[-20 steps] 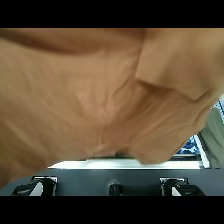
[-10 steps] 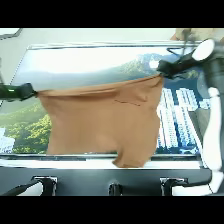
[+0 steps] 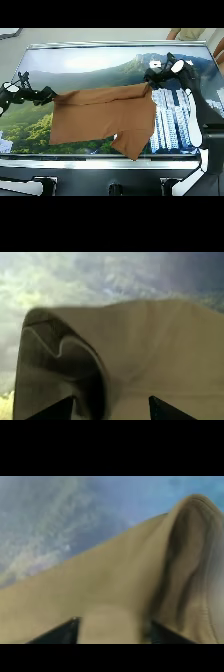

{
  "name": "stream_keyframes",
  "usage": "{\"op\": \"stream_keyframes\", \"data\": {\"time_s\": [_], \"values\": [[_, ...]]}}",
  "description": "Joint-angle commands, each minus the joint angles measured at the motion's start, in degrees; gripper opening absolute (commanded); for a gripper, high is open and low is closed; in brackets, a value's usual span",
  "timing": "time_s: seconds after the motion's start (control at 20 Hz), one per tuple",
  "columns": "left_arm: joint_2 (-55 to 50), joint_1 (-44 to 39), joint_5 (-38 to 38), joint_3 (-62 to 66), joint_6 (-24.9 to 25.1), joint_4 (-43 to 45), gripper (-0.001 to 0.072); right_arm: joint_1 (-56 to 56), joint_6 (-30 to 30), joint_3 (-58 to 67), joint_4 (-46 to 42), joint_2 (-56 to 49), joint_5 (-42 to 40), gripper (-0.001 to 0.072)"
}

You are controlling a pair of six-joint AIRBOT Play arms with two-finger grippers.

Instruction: Fold the shirts.

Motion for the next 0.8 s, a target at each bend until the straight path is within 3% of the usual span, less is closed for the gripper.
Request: {"op": "stream_keyframes", "data": {"time_s": [0.0,0.1,0.25,0.45,0.75], "values": [[-1.2,3.8,-18.5,4.3,3.1,0.7,0.0555,-4.6,-5.6,1.4,0.1,3.3,14.3,0.0559],[0.2,6.6,-28.7,1.8,1.8,7.8,0.0451,-9.7,-5.8,1.3,-2.8,5.0,30.1,0.0541],[6.7,10.3,-29.4,-14.6,1.4,11.1,0.0451,-13.5,-9.0,-4.5,-9.0,7.6,43.8,0.0482],[15.5,15.5,-23.9,-31.9,9.3,11.1,0.0394,-13.0,-9.5,-17.5,-9.6,15.1,36.9,0.0482],[16.0,16.7,-18.8,-35.6,10.1,10.7,0.0395,-12.3,-10.6,-22.8,-9.7,16.5,36.0,0.0483]]}}
